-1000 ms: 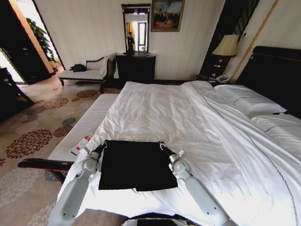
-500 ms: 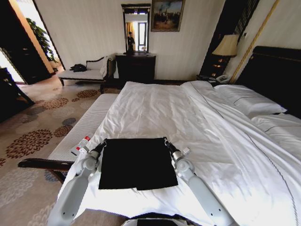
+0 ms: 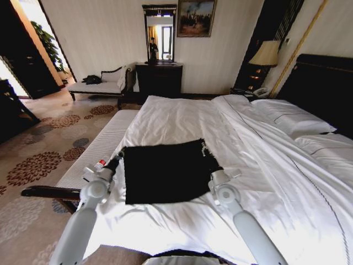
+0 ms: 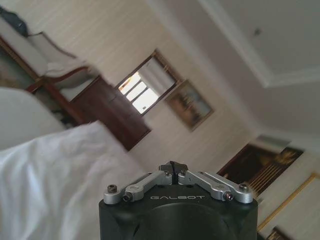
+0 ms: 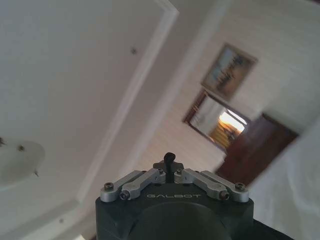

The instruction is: Fold the clothes on the bed.

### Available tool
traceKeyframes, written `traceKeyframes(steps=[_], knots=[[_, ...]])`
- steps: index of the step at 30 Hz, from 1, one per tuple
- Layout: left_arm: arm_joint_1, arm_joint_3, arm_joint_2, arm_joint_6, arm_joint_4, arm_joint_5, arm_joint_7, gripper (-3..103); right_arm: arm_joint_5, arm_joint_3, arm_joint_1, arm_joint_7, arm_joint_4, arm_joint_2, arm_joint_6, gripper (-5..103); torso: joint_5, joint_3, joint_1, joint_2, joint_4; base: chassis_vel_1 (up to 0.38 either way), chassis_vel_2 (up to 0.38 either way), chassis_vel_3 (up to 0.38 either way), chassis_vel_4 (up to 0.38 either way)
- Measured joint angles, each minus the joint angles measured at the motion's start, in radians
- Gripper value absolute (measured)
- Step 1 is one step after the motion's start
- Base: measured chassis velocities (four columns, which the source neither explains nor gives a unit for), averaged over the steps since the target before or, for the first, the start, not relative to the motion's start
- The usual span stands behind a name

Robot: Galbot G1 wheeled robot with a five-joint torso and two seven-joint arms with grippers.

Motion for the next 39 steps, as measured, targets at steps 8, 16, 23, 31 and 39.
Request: traceKeyframes(steps=[8,16,23,31,39], knots=[[0.067,-0.086,0.052,0.009,-0.161,-0.059,-0.037,0,-0.046,0.088,-0.075,0.054,0.168,-0.074,0.013,2,0.0000,0.000,0.000,0.000,-0.0001,0.000,0.000,0.000,0.000],[0.189,-0.147,0.083,0.010,-0.358,-0.082,-0.093,0,-0.134,0.170,-0.193,0.266,0.362,-0.134,-0.018,2,0.0001,0.000,0.000,0.000,0.0000,0.000,0.000,0.000,0.000],[0.254,-0.147,0.113,0.017,-0.394,-0.137,-0.166,0,-0.163,0.180,-0.234,0.613,0.478,-0.179,-0.189,2,-0.0001,0.000,0.000,0.000,0.0000,0.000,0.000,0.000,0.000],[-0.028,0.144,0.092,0.038,0.077,0.029,-0.149,0,-0.127,-0.097,0.066,0.604,0.037,-0.153,-0.272,2,-0.0004,0.000,0.000,0.000,0.0002,0.000,0.000,0.000,0.000],[-0.341,0.327,0.014,0.006,0.577,0.234,-0.062,0,-0.187,-0.300,0.329,0.474,-0.459,-0.025,-0.220,2,0.0000,0.001,0.001,-0.001,-0.0002,0.000,0.000,0.000,0.000]])
